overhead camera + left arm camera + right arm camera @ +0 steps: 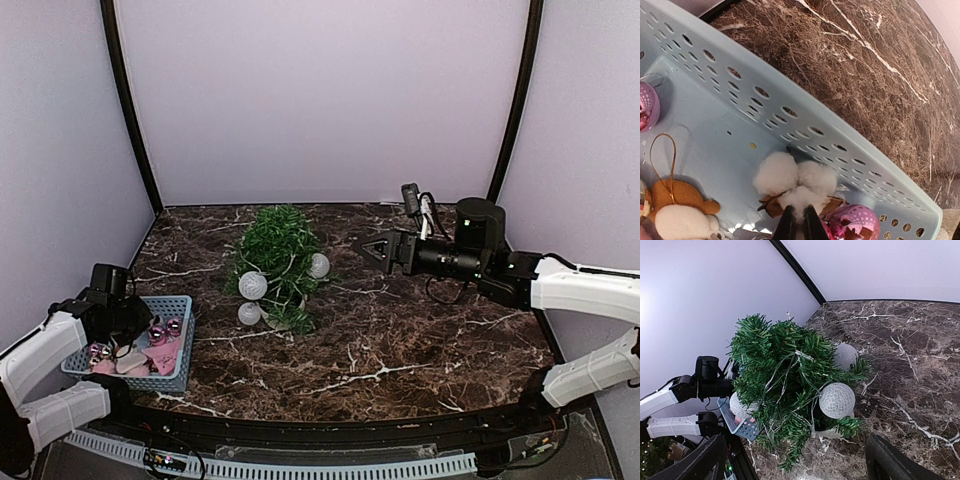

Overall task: Decorate the small christmas tree
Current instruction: Pick up the ornament cotton from the bin.

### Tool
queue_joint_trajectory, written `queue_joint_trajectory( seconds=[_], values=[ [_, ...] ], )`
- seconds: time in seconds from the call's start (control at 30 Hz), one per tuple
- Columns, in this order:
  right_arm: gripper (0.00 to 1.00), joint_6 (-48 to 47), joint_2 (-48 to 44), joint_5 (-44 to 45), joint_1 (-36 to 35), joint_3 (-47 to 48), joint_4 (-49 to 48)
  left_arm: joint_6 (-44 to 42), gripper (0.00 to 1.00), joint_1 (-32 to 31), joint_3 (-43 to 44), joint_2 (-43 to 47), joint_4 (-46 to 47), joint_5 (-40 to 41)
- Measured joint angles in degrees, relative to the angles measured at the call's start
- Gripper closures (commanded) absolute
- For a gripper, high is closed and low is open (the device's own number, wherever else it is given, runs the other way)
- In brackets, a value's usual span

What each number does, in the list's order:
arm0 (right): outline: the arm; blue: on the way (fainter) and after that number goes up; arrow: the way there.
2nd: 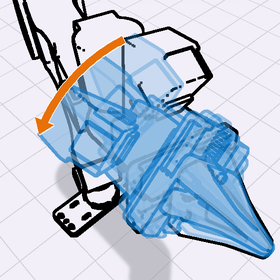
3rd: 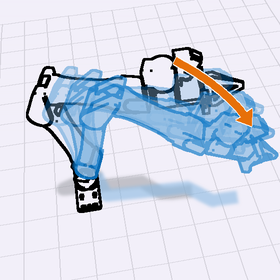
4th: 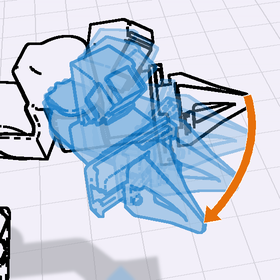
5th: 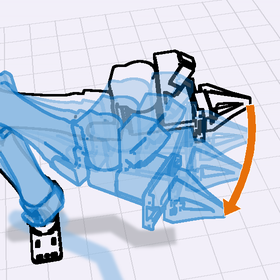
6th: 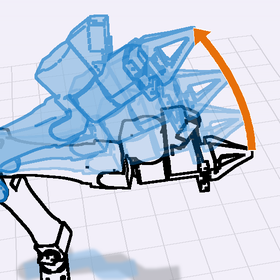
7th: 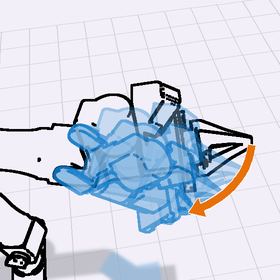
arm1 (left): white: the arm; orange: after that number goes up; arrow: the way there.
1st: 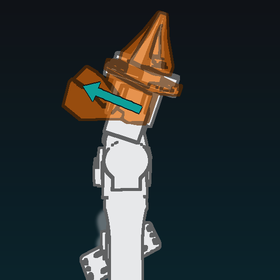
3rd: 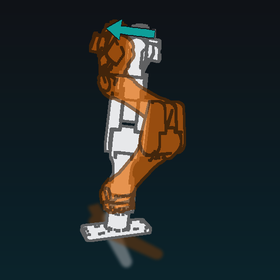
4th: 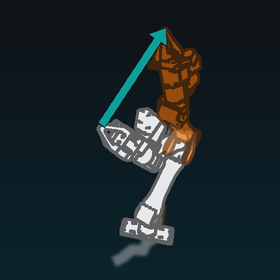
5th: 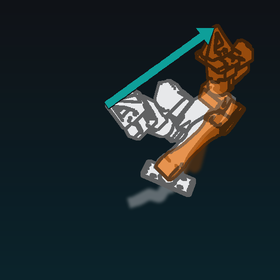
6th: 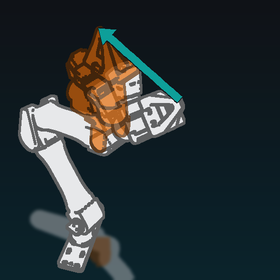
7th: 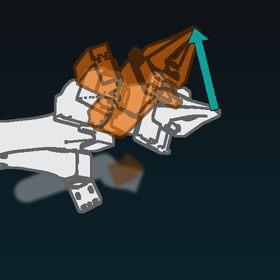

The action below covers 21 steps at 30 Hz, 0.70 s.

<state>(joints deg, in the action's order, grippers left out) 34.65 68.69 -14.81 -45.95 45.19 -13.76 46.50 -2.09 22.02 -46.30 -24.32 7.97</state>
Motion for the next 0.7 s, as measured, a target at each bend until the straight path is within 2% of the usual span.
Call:
queue_joint_trajectory(
  seconds=[0.17, 0.3, 0.5, 0.7],
  values=[
    [0.02, 0.0, 0.0, 0.0, 0.0, 0.0, 0.0, -0.2, 1.0, 0.1, 0.2, 1.8, -0.8, 0.5],
    [0.02, 0.0, -0.2, 0.0, 0.0, 0.0, 0.0, -0.2, 1.0, 0.2, 2.6, 6.4, -5.0, 0.8],
    [0.03, -0.2, -1.6, 0.0, 0.0, 0.0, 0.0, -0.2, 1.0, 0.3, 13.3, 15.4, -11.6, -0.8],
    [0.05, -0.3, -1.9, -1.4, 0.0, 0.2, -1.7, -0.1, 1.0, 0.3, 21.4, 17.0, -13.0, -8.1]
  ],
)
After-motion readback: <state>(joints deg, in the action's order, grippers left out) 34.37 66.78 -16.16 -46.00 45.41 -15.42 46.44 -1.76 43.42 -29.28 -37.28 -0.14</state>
